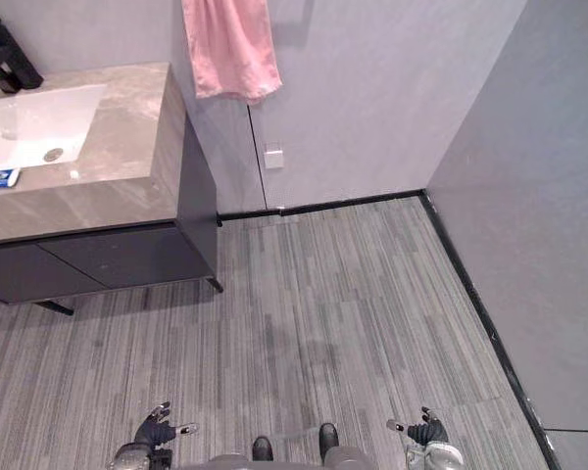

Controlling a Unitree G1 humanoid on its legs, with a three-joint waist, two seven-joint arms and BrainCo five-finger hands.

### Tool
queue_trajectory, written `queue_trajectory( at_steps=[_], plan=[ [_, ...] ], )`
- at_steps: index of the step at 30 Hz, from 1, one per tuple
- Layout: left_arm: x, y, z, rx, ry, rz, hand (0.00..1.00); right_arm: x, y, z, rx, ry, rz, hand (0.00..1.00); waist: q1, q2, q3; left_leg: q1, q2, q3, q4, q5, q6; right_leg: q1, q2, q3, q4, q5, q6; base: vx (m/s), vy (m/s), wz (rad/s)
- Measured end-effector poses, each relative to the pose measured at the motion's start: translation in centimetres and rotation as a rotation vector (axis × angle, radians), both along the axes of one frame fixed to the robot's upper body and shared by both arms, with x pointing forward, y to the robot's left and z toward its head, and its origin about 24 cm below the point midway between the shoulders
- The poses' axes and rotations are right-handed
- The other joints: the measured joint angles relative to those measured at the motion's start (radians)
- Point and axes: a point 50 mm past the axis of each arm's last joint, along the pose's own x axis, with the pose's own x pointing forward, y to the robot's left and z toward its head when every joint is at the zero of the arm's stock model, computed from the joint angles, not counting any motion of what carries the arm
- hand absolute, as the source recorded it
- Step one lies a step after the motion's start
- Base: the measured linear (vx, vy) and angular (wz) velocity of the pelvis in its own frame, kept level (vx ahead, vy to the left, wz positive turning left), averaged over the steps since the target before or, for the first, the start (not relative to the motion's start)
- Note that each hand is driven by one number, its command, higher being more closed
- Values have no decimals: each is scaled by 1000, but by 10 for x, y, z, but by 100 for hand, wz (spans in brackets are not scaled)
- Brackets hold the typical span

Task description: Organize washtable

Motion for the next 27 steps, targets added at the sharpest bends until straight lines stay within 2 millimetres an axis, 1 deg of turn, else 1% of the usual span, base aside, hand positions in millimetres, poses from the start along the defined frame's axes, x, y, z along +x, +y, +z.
queue_trajectory(
  at_steps=[1,2,3,5,6,7,8,9,10,11,12,13,14,15,16,17,18,19,20,21,22,23,24,25,26,27],
  plan=[
    [6,1,3,6,-16,-5,0,1,3,-1,7,-2,3,0,-5,0,13,22,1,-6,-4,-11,15,-30,-5,-20,72,-15,7,229,66,11],
    [12,5,6,21,-36,-7,0,1,8,-2,19,0,12,0,-7,0,28,51,-4,-10,-5,-32,18,-73,-26,-63,165,-56,-3,229,36,8],
    [13,6,7,28,-41,-4,0,4,10,-1,18,-2,28,0,-14,-4,31,76,-1,-12,-11,-48,17,-104,-38,-98,179,-85,-12,282,41,4],
    [14,7,8,32,-43,-1,0,6,10,-1,12,-5,45,0,-18,-3,35,105,10,-12,-32,-53,9,-142,-34,-143,128,-92,-25,294,-9,3],
    [17,4,8,25,-50,-3,0,9,8,1,2,-14,53,0,-26,10,44,133,33,-14,-49,-60,-5,-165,-14,-185,23,-80,-41,415,-55,9],
    [18,3,8,23,-51,-7,0,8,7,2,0,-14,53,0,-29,10,45,147,40,-14,-56,-66,-22,-169,4,-194,-58,-43,-59,393,-70,12],
    [18,2,8,25,-48,-16,0,4,7,1,0,-6,52,0,-30,3,42,157,38,-15,-56,-72,-32,-168,9,-195,-111,-2,-73,456,-106,19],
    [16,0,6,21,-41,-25,0,-1,5,0,-5,5,47,0,-39,-15,42,182,36,-25,-56,-92,-64,-166,1,-189,-132,103,-135,470,-134,21],
    [15,-7,4,0,-37,-25,0,-1,1,1,-12,5,44,0,-43,14,40,193,71,-37,-36,-93,-79,-163,21,-213,-98,69,-152,476,-146,21],
    [15,-8,4,-3,-38,-25,0,0,2,1,-12,1,45,0,-46,17,39,179,78,-38,-5,-85,-94,-156,25,-216,-101,51,-158,473,-165,1],
    [18,-11,4,-10,-45,-24,0,2,3,1,-9,-4,48,0,-44,25,43,127,91,-41,114,-62,-127,-133,38,-214,-121,35,-169,409,-151,-3],
    [18,-14,4,-18,-47,-22,0,1,2,1,-9,-4,47,0,-42,29,46,93,103,-50,209,-40,-145,-107,45,-215,-144,29,-176,516,-184,-2],
    [17,-20,2,-36,-45,-14,0,0,2,1,-10,1,46,0,-39,36,52,17,134,-83,425,9,-174,-27,58,-213,-199,23,-182,519,-153,7],
    [15,-24,1,-51,-44,-11,0,-2,5,0,-2,-3,40,0,-40,33,56,-37,164,-88,621,-1,-162,69,67,-211,-253,19,-185,512,-130,11],
    [15,-27,1,-58,-48,-10,0,-2,6,1,2,-13,35,0,-37,29,60,-58,179,-82,697,-3,-158,117,69,-209,-277,17,-188,467,-91,4],
    [17,-31,2,-71,-62,-10,0,0,7,3,5,-37,27,0,-20,17,66,-103,205,-60,791,-18,-133,194,69,-195,-313,12,-194,402,-55,-13],
    [21,-35,4,-81,-85,-11,0,5,6,6,2,-64,19,0,-5,13,66,-166,219,-48,825,-31,-113,247,65,-177,-348,8,-200,367,-31,-20],
    [24,-37,6,-85,-96,-12,0,8,6,7,0,-78,15,0,0,12,66,-204,219,-49,820,-36,-106,265,61,-174,-366,8,-200,321,29,-28],
    [27,-38,7,-87,-106,-10,0,17,7,10,-3,-101,15,0,9,8,69,-278,213,-44,773,-41,-97,291,50,-160,-392,8,-199,287,88,-33],
    [30,-39,8,-89,-112,-9,0,21,9,11,2,-111,10,0,17,2,72,-324,196,-31,684,-41,-97,315,27,-149,-408,0,-185,339,151,-33],
    [30,-39,8,-91,-112,-7,0,21,10,11,6,-113,7,0,19,-7,78,-339,174,-29,618,-40,-97,332,8,-147,-412,-11,-166,281,154,-20],
    [30,-43,7,-104,-112,-4,0,20,10,10,6,-109,4,0,17,-13,82,-359,134,-35,451,-28,-103,361,-15,-146,-425,-31,-133,356,249,-3],
    [28,-48,6,-115,-106,-12,0,14,7,8,0,-92,2,0,18,14,69,-357,110,-65,238,54,-121,372,-16,-143,-433,-55,-98,305,235,-10],
    [26,-49,5,-118,-103,-10,0,10,5,7,-4,-79,1,0,21,29,62,-358,108,-74,201,167,-79,374,-7,-131,-433,-73,-79,321,254,-15],
    [24,-45,4,-109,-94,-3,0,10,12,4,15,-59,6,0,23,16,58,-350,83,-64,208,153,-42,383,-36,-118,-427,-83,-66,363,244,-7],
    [26,-43,5,-105,-102,1,0,11,14,3,20,-60,11,0,15,2,58,-350,62,-63,208,133,-32,382,-55,-116,-425,-85,-64,367,232,5]
  ],
)
